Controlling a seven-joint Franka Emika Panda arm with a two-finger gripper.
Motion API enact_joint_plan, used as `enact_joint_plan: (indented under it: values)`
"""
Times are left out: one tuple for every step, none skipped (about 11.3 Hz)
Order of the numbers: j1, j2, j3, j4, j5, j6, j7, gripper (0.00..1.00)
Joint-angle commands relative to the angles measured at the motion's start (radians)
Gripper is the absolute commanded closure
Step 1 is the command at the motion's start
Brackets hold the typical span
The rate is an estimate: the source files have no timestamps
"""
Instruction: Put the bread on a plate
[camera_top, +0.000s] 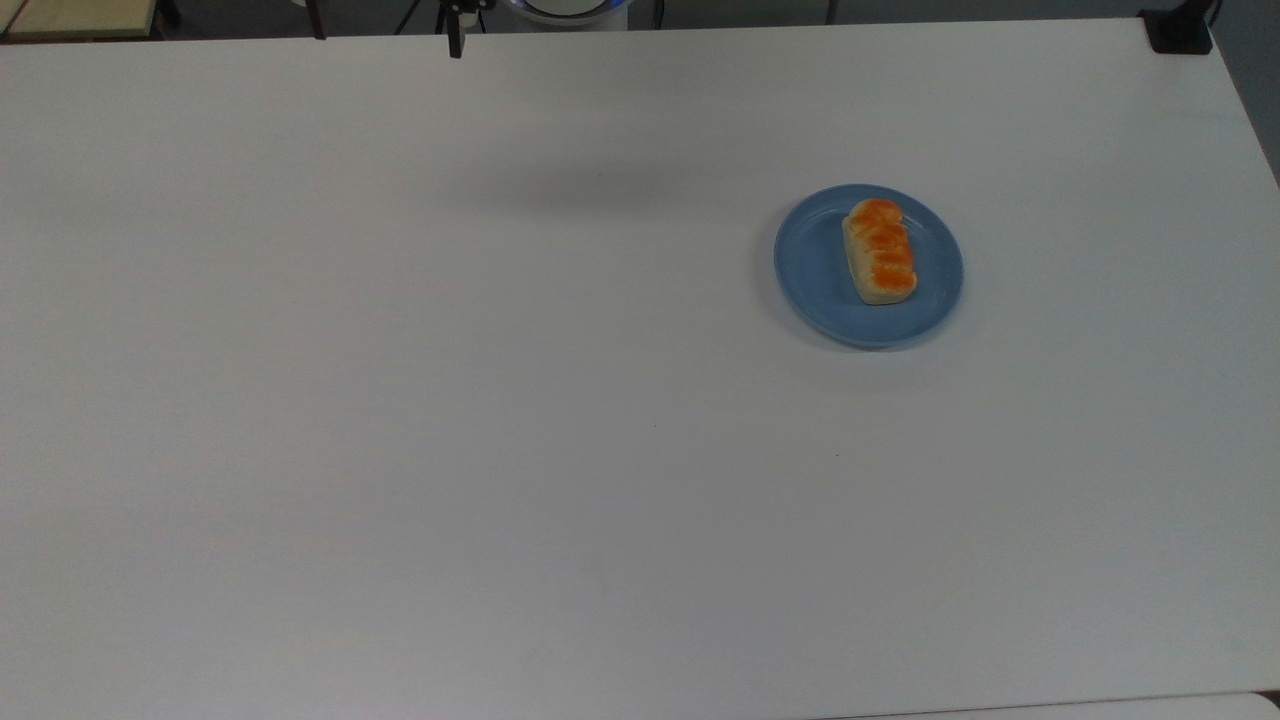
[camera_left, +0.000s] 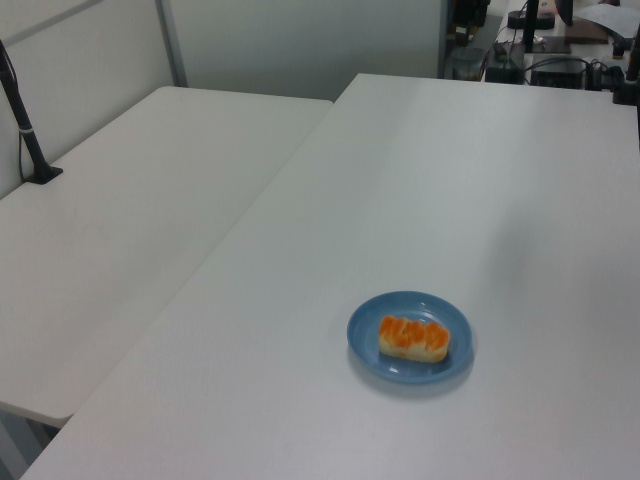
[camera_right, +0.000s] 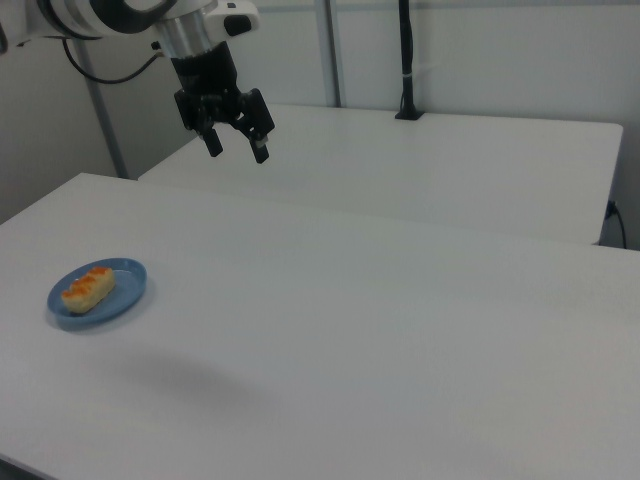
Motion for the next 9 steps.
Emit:
enact_joint_plan:
  values:
    - [0.017,-0.045,-0.03,-0.057,0.02,0.029,-0.056,0.0]
    - [0.015,-0.039,-0.031,-0.06,0.015,0.038,-0.074,0.0]
    - [0.014,-0.042,-0.031,-0.089,0.015,0.084,-0.078,0.0]
    - [0.006,-0.045,-0.031,-0.096,0.015,0.097,-0.076,0.0]
    - [0.006,-0.045,-0.031,-0.098,0.014,0.073,-0.075,0.0]
    - [0.008,-0.045,-0.031,-0.098,0.008,0.048,-0.085,0.0]
    - [0.008,-0.045,-0.025,-0.098,-0.003,0.039,-0.149,0.0]
    - [0.008,-0.045,-0.025,-0.094,-0.003,-0.001,-0.203,0.0]
    - [0.006,-0.045,-0.024,-0.09,0.004,-0.015,-0.203,0.0]
